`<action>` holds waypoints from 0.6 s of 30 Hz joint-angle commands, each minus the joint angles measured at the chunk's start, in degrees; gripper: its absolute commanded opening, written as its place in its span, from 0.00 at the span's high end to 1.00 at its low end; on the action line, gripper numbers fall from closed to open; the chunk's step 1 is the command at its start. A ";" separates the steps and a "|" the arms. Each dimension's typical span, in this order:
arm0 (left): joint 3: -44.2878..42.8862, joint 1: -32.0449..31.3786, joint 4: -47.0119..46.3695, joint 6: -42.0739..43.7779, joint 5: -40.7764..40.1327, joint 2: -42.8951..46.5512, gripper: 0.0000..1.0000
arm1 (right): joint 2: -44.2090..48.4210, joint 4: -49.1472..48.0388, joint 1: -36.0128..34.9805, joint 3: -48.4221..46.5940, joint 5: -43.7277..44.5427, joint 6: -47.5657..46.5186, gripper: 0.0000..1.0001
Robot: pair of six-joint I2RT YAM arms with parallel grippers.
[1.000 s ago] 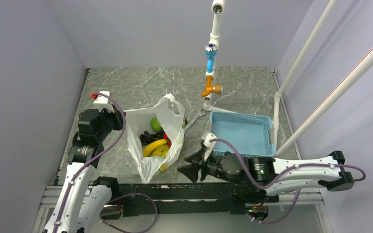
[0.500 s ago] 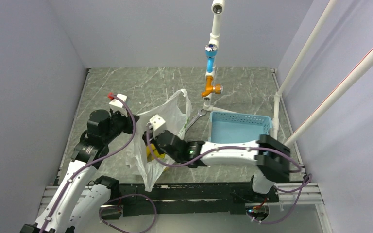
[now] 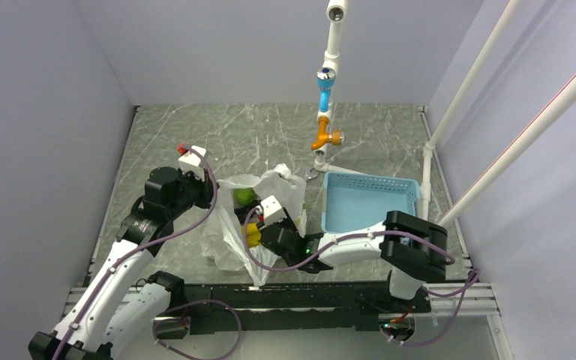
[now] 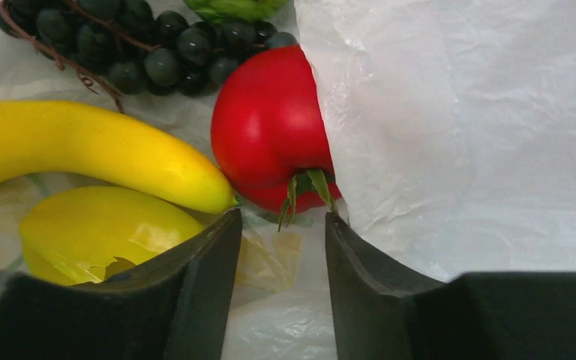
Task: Take the fake fruits out of the plastic bag
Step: Adjust the plastic bag at the center of the board.
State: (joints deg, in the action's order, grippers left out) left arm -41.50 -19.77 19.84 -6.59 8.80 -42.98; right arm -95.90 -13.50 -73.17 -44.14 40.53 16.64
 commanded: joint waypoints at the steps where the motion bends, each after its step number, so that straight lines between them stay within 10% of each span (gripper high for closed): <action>1: -2.79 -0.36 0.70 1.13 0.22 -1.45 1.00 | 3.33 -1.57 0.22 2.98 3.79 5.52 0.47; 11: -4.51 -0.88 2.48 1.71 3.85 -6.24 1.00 | 5.93 -4.97 0.23 -1.91 1.26 0.92 0.20; 18: -3.75 -2.52 1.84 2.27 2.45 -4.28 1.00 | 0.82 -6.97 0.79 -8.08 1.75 -6.33 0.19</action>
State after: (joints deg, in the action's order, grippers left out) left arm -43.20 -21.37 22.26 -5.32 10.85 -48.95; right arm -92.79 -15.88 -73.10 -48.75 41.69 15.51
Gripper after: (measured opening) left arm 0.010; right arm 0.829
